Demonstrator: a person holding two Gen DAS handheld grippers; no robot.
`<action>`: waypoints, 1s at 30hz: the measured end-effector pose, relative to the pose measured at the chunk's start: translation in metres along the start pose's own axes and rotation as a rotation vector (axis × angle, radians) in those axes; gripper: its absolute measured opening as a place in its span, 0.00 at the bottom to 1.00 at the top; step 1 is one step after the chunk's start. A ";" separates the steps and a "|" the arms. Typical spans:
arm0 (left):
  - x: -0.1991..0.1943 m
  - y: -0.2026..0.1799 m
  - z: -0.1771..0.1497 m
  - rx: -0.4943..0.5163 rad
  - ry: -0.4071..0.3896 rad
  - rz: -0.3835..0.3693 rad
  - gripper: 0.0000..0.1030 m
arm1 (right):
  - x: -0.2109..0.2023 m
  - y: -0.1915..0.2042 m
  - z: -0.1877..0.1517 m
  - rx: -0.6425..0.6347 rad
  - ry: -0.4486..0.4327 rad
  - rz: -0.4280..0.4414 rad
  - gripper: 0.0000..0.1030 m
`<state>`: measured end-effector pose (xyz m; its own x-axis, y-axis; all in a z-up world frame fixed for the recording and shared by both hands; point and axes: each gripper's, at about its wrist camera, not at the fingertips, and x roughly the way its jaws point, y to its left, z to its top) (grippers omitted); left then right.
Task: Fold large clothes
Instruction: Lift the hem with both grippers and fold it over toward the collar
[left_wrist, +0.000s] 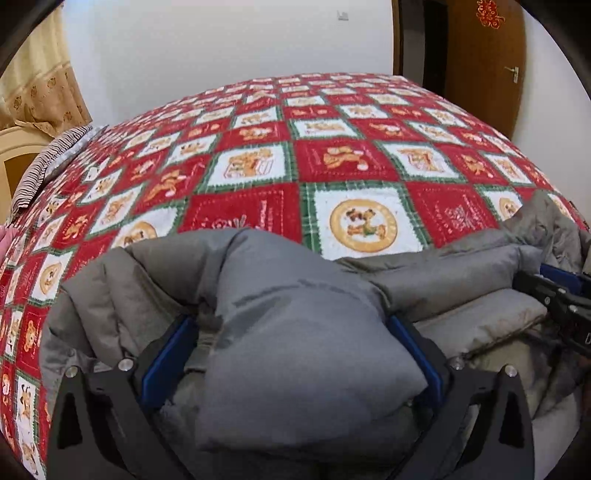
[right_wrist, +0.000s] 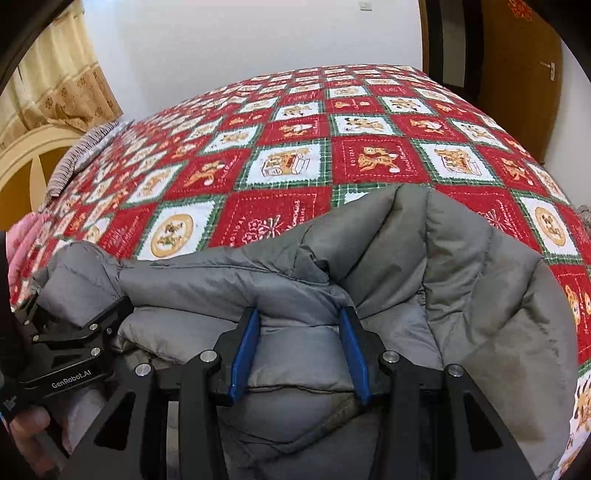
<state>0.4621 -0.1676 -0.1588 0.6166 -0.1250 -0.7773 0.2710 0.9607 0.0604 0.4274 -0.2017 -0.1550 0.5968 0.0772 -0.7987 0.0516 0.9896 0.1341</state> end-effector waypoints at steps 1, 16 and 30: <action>0.001 0.001 0.000 -0.010 0.005 -0.012 1.00 | 0.001 0.002 -0.001 -0.011 -0.003 -0.012 0.45; 0.005 0.004 -0.002 -0.027 0.020 -0.027 1.00 | 0.008 0.014 -0.004 -0.072 -0.007 -0.089 0.46; 0.007 0.004 -0.001 -0.026 0.022 -0.027 1.00 | 0.011 0.016 -0.005 -0.076 -0.007 -0.099 0.46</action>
<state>0.4668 -0.1642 -0.1642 0.5928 -0.1456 -0.7921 0.2678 0.9632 0.0233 0.4310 -0.1845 -0.1641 0.5974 -0.0216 -0.8016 0.0500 0.9987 0.0104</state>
